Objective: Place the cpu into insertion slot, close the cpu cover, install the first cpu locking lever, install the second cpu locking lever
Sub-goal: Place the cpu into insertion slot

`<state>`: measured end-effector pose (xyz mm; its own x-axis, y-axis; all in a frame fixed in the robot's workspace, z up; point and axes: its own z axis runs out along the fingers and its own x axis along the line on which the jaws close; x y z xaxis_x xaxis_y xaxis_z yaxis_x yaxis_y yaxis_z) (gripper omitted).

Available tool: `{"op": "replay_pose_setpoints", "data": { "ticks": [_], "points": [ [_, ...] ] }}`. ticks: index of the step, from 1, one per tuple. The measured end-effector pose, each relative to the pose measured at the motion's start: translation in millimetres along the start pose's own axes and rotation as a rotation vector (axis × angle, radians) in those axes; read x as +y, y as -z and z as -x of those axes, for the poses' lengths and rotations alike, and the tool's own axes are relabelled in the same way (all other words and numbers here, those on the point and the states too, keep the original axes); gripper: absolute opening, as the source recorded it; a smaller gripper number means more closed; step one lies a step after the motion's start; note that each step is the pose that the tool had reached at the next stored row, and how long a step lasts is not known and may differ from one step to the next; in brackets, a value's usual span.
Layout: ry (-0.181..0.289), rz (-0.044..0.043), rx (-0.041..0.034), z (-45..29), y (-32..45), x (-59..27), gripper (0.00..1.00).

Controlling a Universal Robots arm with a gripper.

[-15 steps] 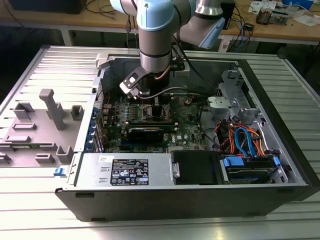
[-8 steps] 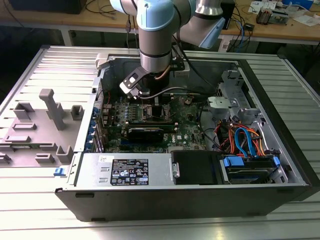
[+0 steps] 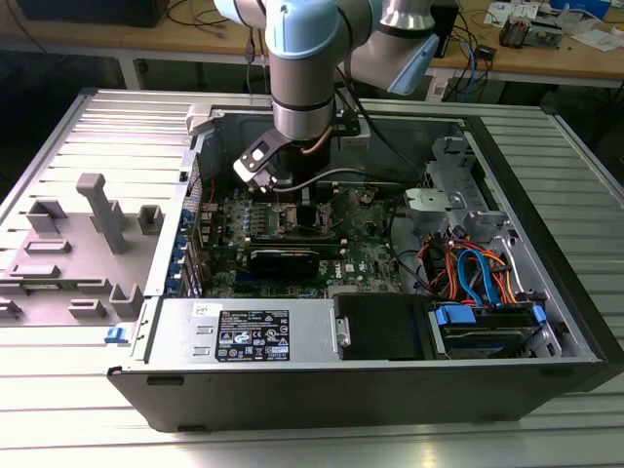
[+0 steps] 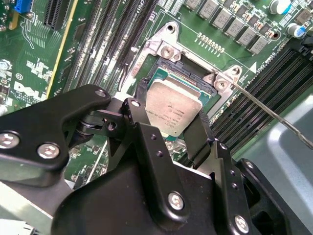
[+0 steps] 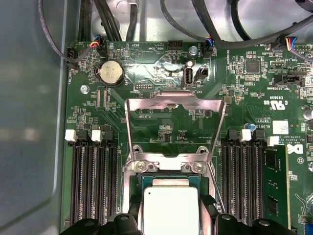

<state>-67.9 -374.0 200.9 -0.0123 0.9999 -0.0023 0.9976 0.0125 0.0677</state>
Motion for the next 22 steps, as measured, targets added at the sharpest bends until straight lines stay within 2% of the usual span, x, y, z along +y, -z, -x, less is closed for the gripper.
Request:
{"op": "replay_pose_setpoints", "data": {
  "ticks": [2,4,22],
  "points": [
    [0.000,0.0018,0.0092,0.0,0.1,-1.0,0.54],
    [-0.001,0.0020,0.0137,0.8,-0.1,-1.4,0.54],
    [-0.001,0.0019,0.0139,2.0,-2.5,-2.2,0.54]
  ]
}}
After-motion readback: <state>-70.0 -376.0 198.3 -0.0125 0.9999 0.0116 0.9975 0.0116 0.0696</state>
